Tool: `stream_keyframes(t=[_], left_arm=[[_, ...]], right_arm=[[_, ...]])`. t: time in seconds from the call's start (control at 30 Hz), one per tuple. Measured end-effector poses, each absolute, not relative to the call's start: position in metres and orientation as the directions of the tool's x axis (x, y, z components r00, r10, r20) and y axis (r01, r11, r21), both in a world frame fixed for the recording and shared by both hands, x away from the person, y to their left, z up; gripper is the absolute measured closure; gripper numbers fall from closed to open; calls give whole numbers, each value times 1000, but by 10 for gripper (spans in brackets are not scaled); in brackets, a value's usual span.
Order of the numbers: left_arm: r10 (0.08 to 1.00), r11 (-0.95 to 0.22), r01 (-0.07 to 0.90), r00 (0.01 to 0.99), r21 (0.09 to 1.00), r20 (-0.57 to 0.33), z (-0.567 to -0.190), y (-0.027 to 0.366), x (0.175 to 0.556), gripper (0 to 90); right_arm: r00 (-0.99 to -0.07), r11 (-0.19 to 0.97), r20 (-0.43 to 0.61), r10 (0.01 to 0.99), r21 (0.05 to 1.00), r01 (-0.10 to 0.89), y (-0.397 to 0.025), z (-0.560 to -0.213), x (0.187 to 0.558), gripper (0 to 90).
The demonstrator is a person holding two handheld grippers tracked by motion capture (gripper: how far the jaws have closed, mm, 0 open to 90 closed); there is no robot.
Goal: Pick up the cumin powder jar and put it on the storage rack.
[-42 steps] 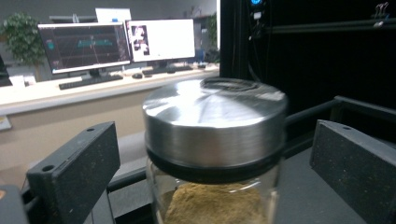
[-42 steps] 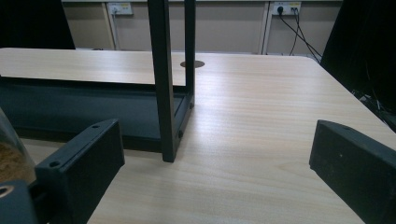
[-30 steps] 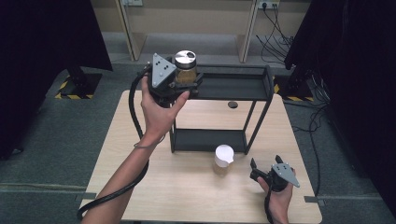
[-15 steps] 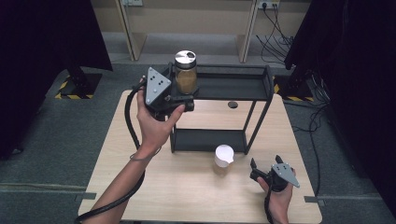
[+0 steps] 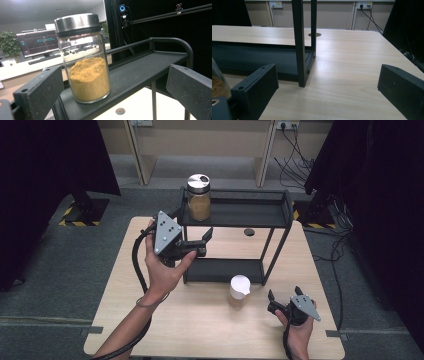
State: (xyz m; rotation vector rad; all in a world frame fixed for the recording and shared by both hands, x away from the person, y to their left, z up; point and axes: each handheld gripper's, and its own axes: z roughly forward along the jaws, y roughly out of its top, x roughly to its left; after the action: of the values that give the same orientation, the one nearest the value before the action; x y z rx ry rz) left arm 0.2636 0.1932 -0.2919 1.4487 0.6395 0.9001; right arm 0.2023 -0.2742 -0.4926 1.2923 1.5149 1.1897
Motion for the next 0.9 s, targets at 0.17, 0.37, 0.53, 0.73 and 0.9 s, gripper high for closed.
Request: stream_keyframes(t=[0.17, 0.37, 0.53, 0.73, 0.9], left_arm=[[820, -99, -122, 553, 988, 150, -303, 194, 259, 2], [811, -100, -115, 566, 988, 148, -315, 195, 255, 4], [807, -108, -112, 571, 988, 153, -325, 195, 250, 5], [802, -103, -105, 579, 989, 145, -337, 197, 245, 6], [800, -111, -95, 582, 989, 146, -344, 197, 243, 6]], right_arm=[[-160, 37, 1, 987, 971, 236, -274, -493, 202, 34], [-160, 40, -2, 987, 971, 234, -274, -493, 202, 33], [-160, 43, -5, 987, 972, 233, -274, -493, 202, 34], [-160, 45, -8, 987, 972, 232, -274, -493, 202, 34], [-159, 45, -8, 987, 972, 231, -274, -493, 202, 34]])
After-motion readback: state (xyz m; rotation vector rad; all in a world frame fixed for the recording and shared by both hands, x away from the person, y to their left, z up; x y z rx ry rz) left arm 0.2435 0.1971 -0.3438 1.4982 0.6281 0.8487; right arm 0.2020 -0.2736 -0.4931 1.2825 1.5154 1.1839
